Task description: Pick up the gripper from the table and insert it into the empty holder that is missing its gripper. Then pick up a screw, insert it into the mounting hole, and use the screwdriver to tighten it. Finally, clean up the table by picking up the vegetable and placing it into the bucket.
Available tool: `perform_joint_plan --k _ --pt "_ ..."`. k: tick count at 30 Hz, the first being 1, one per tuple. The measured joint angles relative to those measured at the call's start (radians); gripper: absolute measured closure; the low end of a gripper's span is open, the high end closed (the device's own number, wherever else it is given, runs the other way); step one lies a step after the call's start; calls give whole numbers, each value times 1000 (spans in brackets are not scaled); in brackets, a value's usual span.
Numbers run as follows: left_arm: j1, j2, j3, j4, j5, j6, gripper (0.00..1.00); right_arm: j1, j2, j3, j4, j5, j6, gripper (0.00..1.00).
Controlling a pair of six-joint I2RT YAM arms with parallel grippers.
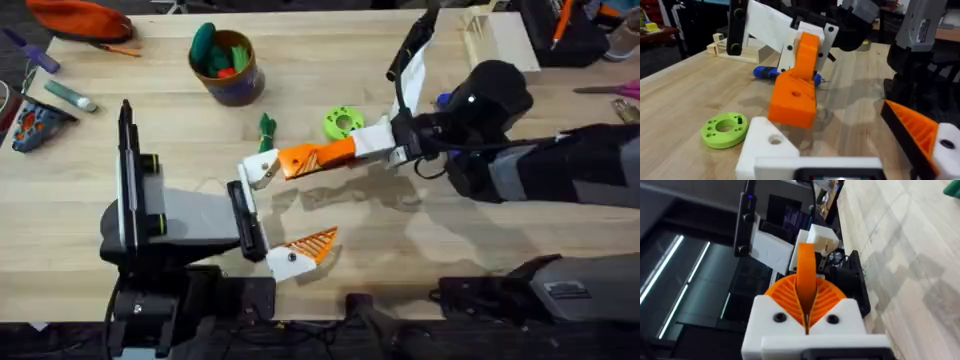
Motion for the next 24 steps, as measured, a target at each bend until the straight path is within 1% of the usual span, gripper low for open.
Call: perform_joint_plan --k 5,11,16,24 --pt "0 0 0 0 1 0 1 1 3 -26 3 15 17 989" --pt "0 0 0 0 1 0 1 5 43 -31 5 23 31 989" --pt "0 0 0 0 1 0 1 28 44 -31 7 26 39 989" --pt "0 0 0 0 1 0 1 32 44 -31 8 26 51 989"
